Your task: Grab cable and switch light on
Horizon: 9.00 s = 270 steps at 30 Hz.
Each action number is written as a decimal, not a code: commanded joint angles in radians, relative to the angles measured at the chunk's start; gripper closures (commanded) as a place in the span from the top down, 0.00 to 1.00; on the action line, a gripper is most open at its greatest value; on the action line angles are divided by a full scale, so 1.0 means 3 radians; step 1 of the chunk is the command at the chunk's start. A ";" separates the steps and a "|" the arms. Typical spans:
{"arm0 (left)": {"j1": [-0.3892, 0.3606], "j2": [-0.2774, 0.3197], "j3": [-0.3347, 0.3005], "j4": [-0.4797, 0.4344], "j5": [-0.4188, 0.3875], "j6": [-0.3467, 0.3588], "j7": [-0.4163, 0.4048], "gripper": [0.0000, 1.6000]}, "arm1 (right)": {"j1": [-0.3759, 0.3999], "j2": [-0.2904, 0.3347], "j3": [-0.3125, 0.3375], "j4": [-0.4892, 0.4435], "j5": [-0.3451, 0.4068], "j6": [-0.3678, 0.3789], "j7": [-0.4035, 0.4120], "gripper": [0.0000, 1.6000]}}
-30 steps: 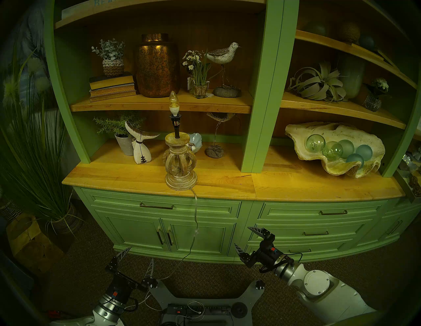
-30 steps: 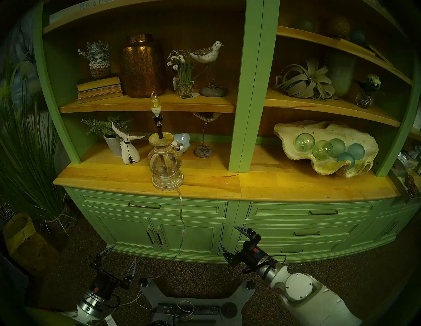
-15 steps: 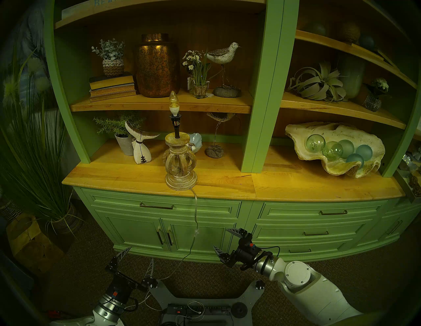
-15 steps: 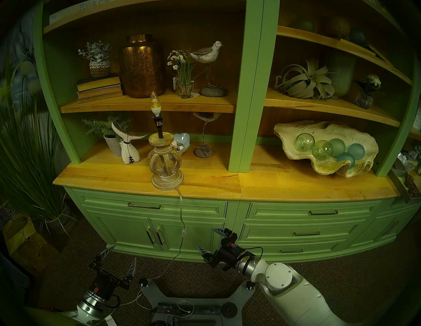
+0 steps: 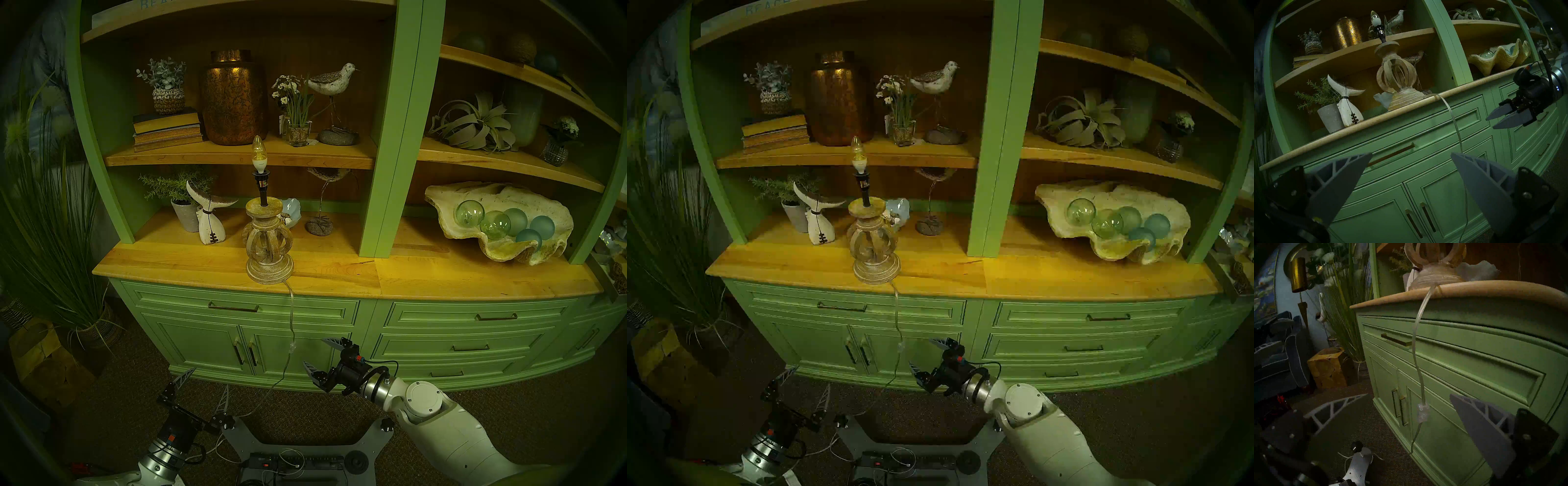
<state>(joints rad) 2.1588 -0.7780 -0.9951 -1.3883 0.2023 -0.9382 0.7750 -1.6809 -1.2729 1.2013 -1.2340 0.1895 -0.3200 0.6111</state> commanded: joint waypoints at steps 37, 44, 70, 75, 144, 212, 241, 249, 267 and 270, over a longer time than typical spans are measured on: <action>-0.0020 0.0001 0.0010 -0.0035 0.0005 -0.0012 0.0012 1.00 | 0.1386 -0.0664 0.0221 0.1614 -0.0344 -0.0009 0.0688 0.80; -0.0021 0.0002 0.0012 -0.0036 0.0005 -0.0012 0.0013 1.00 | 0.1583 -0.0721 0.0208 0.1960 -0.0377 -0.0028 0.0773 0.77; -0.0024 0.0008 0.0021 -0.0039 0.0005 -0.0013 0.0022 1.00 | 0.1971 -0.0994 0.0218 0.2950 -0.0373 -0.0535 0.1032 1.00; -0.0025 0.0009 0.0022 -0.0040 0.0005 -0.0013 0.0024 1.00 | 0.2031 -0.1004 0.0225 0.3062 -0.0370 -0.0641 0.1068 1.00; -0.0032 0.0023 0.0043 -0.0045 0.0006 -0.0011 0.0044 1.00 | 0.2276 -0.1164 0.0540 0.3410 -0.0027 -0.1141 0.2142 0.00; -0.0037 0.0038 0.0063 -0.0056 0.0006 -0.0004 0.0067 1.00 | 0.1627 -0.0589 -0.0624 0.1936 0.1564 -0.0833 0.2603 1.00; -0.0041 0.0044 0.0073 -0.0057 0.0006 -0.0002 0.0076 1.00 | 0.1400 -0.0086 -0.1137 0.0983 0.1903 -0.0844 0.2459 0.46; -0.0041 0.0046 0.0075 -0.0059 0.0006 0.0000 0.0079 1.00 | 0.1439 -0.0083 -0.1209 0.1070 0.1969 -0.0860 0.2458 0.00; -0.0046 0.0046 0.0081 -0.0053 0.0007 -0.0002 0.0082 1.00 | 0.1618 -0.0291 -0.1195 0.1392 0.2020 -0.1254 0.2059 0.00; -0.0047 0.0047 0.0082 -0.0053 0.0007 -0.0002 0.0083 1.00 | 0.1637 -0.0293 -0.1212 0.1393 0.2020 -0.1272 0.2048 0.00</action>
<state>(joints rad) 2.1488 -0.7627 -0.9693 -1.3900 0.2024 -0.9359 0.7998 -1.2449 -1.3328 0.8361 -0.7908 0.7806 -0.6786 1.1596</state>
